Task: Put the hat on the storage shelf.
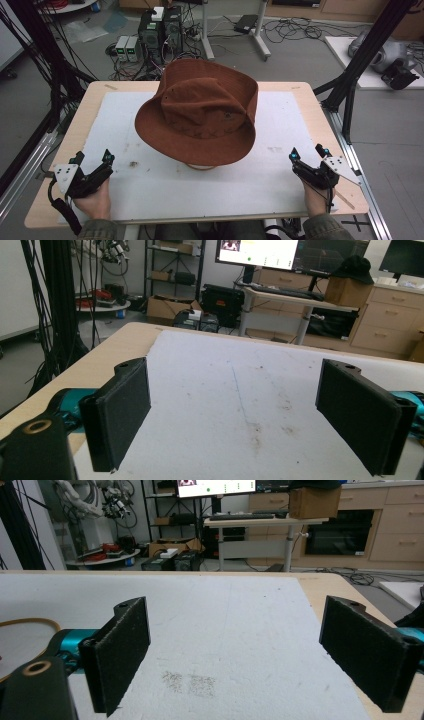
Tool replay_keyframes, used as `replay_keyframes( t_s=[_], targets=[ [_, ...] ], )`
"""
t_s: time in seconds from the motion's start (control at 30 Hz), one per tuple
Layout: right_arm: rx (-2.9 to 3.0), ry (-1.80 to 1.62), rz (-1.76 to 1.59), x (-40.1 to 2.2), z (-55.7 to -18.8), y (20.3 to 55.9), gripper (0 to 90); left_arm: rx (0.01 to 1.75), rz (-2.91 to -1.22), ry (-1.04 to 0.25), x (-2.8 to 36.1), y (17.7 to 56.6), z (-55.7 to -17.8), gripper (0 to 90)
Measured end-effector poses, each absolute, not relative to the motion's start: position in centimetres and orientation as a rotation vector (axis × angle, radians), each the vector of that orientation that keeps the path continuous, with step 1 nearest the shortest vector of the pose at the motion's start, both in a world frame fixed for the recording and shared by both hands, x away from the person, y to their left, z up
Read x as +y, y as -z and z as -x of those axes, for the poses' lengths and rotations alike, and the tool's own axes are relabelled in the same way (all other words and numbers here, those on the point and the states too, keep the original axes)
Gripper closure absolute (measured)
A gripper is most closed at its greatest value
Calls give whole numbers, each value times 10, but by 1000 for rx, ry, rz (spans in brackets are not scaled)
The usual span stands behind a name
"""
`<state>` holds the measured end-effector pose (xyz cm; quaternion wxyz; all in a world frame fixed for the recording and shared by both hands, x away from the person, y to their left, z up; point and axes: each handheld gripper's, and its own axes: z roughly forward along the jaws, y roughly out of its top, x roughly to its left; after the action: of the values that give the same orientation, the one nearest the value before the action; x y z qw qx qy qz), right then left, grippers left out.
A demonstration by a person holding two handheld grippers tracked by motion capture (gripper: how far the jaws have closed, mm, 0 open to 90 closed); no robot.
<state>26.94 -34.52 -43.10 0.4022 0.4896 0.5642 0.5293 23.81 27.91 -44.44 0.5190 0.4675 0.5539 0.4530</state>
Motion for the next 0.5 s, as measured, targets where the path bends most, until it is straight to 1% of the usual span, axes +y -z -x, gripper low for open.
replay_keyframes(
  t_s=[0.5],
  targets=[
    [1416,-1338,-1256,-349,-267,431,123,1324,-1133,-1087,276,444,-239,146]
  ],
)
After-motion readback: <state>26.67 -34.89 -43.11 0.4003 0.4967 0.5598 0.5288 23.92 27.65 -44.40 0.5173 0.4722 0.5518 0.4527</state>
